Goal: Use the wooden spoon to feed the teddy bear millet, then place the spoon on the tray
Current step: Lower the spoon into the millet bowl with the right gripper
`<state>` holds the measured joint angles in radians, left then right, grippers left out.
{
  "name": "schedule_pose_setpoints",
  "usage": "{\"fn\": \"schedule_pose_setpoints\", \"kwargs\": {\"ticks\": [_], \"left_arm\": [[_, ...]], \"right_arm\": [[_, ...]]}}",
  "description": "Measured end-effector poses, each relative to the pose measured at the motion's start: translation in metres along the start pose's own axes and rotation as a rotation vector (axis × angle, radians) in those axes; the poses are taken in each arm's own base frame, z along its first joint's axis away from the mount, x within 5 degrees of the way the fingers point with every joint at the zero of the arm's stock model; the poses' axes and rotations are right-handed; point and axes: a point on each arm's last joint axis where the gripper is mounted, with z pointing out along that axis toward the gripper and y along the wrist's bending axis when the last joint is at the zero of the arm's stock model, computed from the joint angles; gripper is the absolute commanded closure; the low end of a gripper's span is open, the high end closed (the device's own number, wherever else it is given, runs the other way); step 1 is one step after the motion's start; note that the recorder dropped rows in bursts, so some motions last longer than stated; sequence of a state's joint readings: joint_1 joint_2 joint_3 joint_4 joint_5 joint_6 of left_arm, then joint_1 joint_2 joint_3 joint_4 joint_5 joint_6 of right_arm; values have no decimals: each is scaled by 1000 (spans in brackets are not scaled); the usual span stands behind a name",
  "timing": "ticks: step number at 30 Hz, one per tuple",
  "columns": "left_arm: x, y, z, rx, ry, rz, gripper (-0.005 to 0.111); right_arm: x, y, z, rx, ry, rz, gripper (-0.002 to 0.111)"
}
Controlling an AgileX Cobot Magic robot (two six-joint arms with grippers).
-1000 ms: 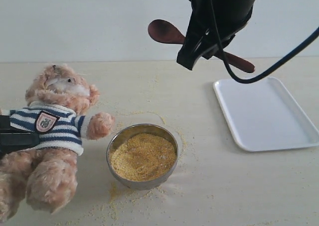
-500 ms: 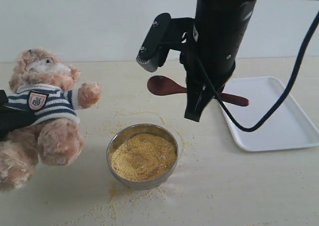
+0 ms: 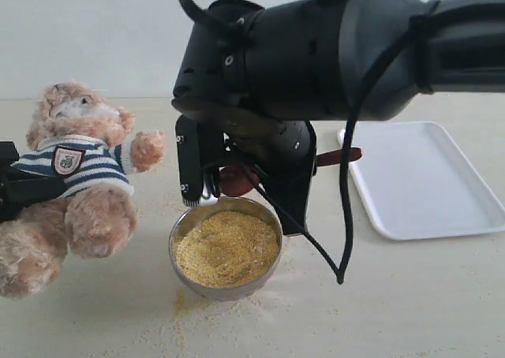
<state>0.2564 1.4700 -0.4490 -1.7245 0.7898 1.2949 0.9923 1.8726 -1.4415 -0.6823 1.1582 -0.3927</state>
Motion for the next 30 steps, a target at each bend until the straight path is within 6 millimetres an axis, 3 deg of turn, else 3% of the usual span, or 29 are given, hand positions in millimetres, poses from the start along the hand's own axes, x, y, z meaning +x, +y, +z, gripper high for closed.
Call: {"fn": "schedule_pose_setpoints", "kwargs": {"ticks": [12,30], "left_arm": [[0,0,0,2,1,0,102],[0,0,0,2,1,4,102]], "right_arm": [[-13,11,8,-84,-51,6,109],[-26,32,24,-181,13,-65,109]]}}
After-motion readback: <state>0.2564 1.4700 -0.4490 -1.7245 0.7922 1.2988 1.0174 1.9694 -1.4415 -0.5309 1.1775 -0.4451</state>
